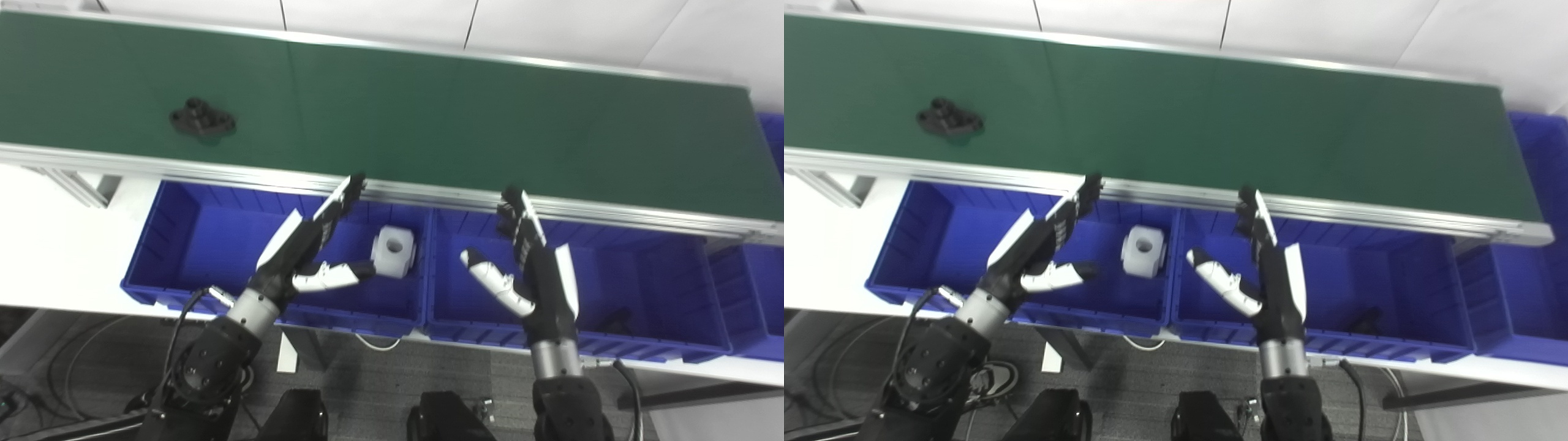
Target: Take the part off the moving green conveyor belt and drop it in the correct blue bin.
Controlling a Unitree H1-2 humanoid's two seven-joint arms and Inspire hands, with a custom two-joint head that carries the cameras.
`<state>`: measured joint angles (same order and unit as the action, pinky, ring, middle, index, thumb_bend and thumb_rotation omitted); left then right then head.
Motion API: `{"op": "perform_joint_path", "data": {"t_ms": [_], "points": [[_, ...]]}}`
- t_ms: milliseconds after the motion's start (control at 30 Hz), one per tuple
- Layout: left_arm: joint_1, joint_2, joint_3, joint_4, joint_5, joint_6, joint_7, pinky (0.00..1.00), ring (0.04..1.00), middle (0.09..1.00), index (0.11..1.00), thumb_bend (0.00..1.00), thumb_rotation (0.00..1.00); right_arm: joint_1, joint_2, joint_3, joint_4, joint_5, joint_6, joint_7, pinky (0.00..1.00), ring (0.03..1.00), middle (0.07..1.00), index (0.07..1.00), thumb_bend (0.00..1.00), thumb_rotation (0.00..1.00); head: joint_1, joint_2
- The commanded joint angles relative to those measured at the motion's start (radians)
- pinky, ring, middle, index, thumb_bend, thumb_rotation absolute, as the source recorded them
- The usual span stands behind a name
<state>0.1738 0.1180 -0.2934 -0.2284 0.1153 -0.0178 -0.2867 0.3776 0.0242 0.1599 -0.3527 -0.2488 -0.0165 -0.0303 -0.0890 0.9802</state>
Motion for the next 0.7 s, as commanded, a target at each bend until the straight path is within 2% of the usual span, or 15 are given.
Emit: {"op": "perform_joint_path", "data": {"t_ms": [0,100,167,200,300,333,367,400,433,467,500,600,667], "points": [[-0.009,-0.003,-0.005,-0.030,0.006,0.001,0.005,1.00,1.000,1.000,1.000,0.78,0.64,-0.003,-0.006,-0.004,-0.027,0.000,-0.007,0.004,0.87,0.913,0.944,0.955,0.72,0.57,0.005,-0.010],[-0.003,-0.002,-0.008,-0.029,0.006,0.000,0.007,1.00,1.000,1.000,1.000,0.78,0.65,0.001,-0.011,-0.004,-0.020,0.003,-0.012,0.006,0.87,0.919,0.946,0.952,0.72,0.59,0.004,-0.030],[0.001,-0.001,-0.009,-0.018,0.006,-0.017,0.010,1.00,1.000,1.000,1.000,0.78,0.65,0.004,-0.013,-0.003,-0.008,0.008,-0.020,0.004,0.88,0.922,0.947,0.951,0.73,0.59,-0.016,-0.066],[0.002,-0.001,-0.009,-0.014,0.003,-0.024,0.011,1.00,1.000,1.000,1.000,0.78,0.65,0.005,-0.014,-0.002,-0.003,0.009,-0.023,0.003,0.88,0.924,0.947,0.950,0.73,0.59,-0.020,-0.072],[-0.003,0.000,-0.007,0.021,-0.017,-0.066,0.007,1.00,1.000,1.000,1.000,0.76,0.64,0.013,-0.012,-0.001,0.029,0.003,-0.046,-0.009,0.88,0.931,0.955,0.948,0.71,0.57,-0.060,-0.148],[-0.009,0.001,-0.007,0.034,-0.024,-0.080,0.004,1.00,1.000,1.000,1.000,0.76,0.64,0.015,-0.011,-0.002,0.041,0.004,-0.056,-0.014,0.88,0.931,0.956,0.946,0.71,0.56,-0.062,-0.156],[-0.015,0.002,-0.006,0.050,-0.029,-0.094,0.002,1.00,1.000,1.000,1.000,0.75,0.64,0.017,-0.008,-0.004,0.059,0.008,-0.070,-0.020,0.88,0.931,0.956,0.943,0.71,0.55,-0.070,-0.192],[-0.017,0.002,-0.006,0.061,-0.032,-0.105,0.001,1.00,1.000,1.000,1.000,0.75,0.64,0.018,-0.006,-0.005,0.074,0.012,-0.082,-0.025,0.89,0.933,0.955,0.942,0.71,0.53,-0.071,-0.201],[-0.021,0.000,-0.005,0.074,-0.036,-0.114,0.002,1.00,1.000,1.000,1.000,0.75,0.64,0.021,-0.004,-0.006,0.090,0.009,-0.090,-0.032,0.89,0.933,0.954,0.942,0.71,0.53,-0.071,-0.245],[-0.023,-0.002,-0.005,0.083,-0.038,-0.122,0.003,1.00,1.000,1.000,1.000,0.75,0.64,0.022,-0.002,-0.006,0.100,0.006,-0.096,-0.037,0.89,0.929,0.953,0.945,0.71,0.53,-0.071,-0.245],[-0.028,-0.004,-0.008,0.092,-0.032,-0.126,0.005,1.00,1.000,1.000,1.000,0.75,0.63,0.024,-0.003,-0.006,0.119,0.005,-0.110,-0.043,0.89,0.928,0.952,0.946,0.70,0.53,-0.072,-0.299],[-0.044,-0.008,-0.021,0.117,-0.001,-0.139,0.008,1.00,1.000,1.000,1.000,0.76,0.66,0.025,-0.003,-0.011,0.166,0.006,-0.144,-0.056,0.89,0.928,0.950,0.950,0.69,0.52,-0.072,-0.351],[-0.056,-0.017,-0.032,0.129,0.014,-0.143,0.011,0.99,1.000,1.000,1.000,0.77,0.66,0.025,-0.002,-0.015,0.185,-0.006,-0.152,-0.067,0.88,0.928,0.953,0.950,0.70,0.52,-0.072,-0.363]]}}
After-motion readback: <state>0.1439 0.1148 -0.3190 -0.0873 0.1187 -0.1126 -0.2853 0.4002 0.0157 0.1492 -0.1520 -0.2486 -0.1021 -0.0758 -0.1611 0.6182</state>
